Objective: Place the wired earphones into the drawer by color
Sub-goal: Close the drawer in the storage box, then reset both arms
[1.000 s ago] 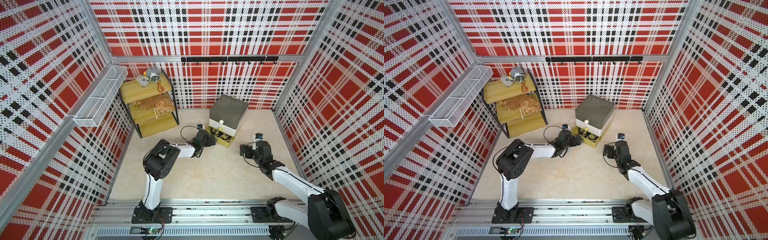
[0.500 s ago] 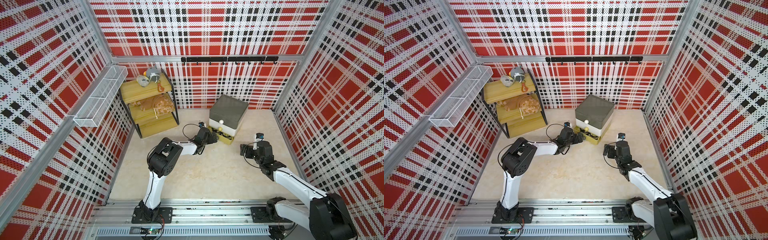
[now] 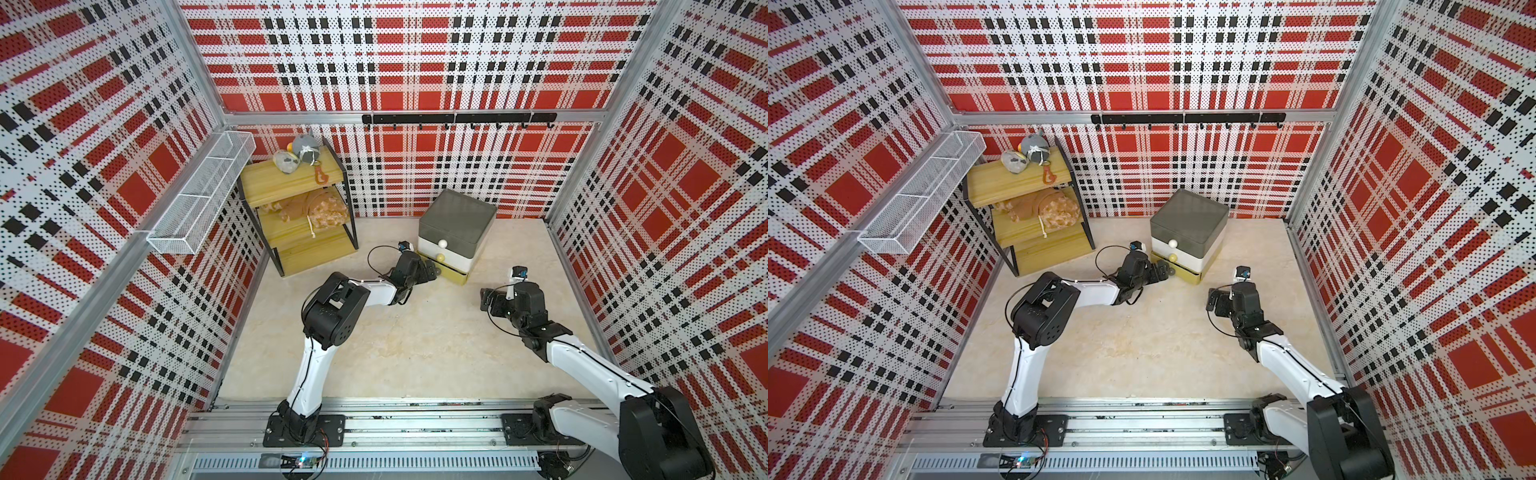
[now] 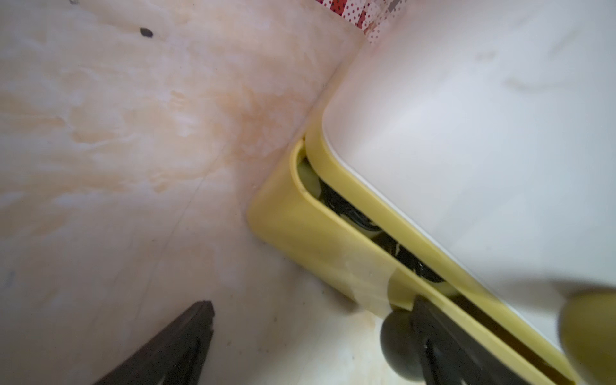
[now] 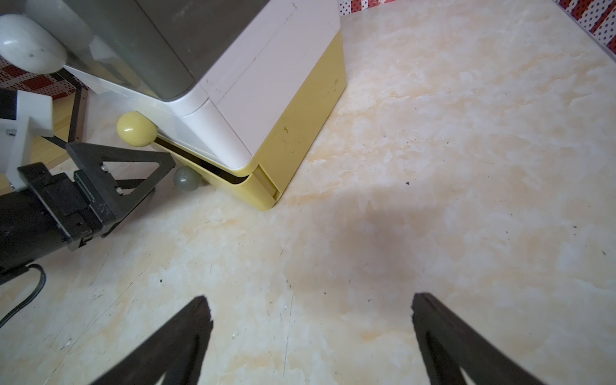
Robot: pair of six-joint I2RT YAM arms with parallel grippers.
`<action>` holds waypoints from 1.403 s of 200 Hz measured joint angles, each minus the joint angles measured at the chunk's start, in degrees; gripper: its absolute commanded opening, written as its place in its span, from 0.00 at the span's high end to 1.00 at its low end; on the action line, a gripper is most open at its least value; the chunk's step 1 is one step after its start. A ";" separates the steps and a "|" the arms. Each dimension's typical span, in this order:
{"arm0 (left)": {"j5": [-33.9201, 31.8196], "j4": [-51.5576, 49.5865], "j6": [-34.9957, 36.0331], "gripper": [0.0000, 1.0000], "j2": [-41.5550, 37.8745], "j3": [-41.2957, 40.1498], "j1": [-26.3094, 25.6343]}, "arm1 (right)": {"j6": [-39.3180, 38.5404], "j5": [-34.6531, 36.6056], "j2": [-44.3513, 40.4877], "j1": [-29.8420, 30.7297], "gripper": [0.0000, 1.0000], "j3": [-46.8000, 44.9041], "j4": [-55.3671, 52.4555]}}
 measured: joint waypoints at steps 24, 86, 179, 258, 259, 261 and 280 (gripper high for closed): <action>0.37 0.13 -0.39 0.01 0.63 0.98 0.07 | 0.02 0.00 0.00 -0.04 0.00 0.00 0.00; 0.90 0.11 -1.03 0.01 1.25 1.84 0.07 | 0.02 -0.02 0.00 -0.15 0.00 0.00 0.00; -1.18 2.97 -1.81 0.01 -11.13 -12.48 0.46 | -0.35 -0.11 -3.74 -0.31 0.00 0.00 -0.15; -4.24 7.21 -0.17 0.01 -33.75 -32.37 1.14 | -1.07 -0.42 -6.78 -0.31 0.00 -0.74 -0.09; -4.28 7.21 -0.13 0.01 -33.97 -32.54 1.14 | -1.05 -0.44 -6.80 -0.31 0.00 -0.74 -0.11; -4.37 7.26 0.04 0.01 -34.71 -33.09 1.14 | -1.07 -0.50 -6.82 -0.31 0.00 -0.74 -0.15; -5.09 7.80 1.29 0.01 -40.79 -37.92 1.38 | -1.22 -0.55 -7.54 -0.31 0.00 -0.74 -0.76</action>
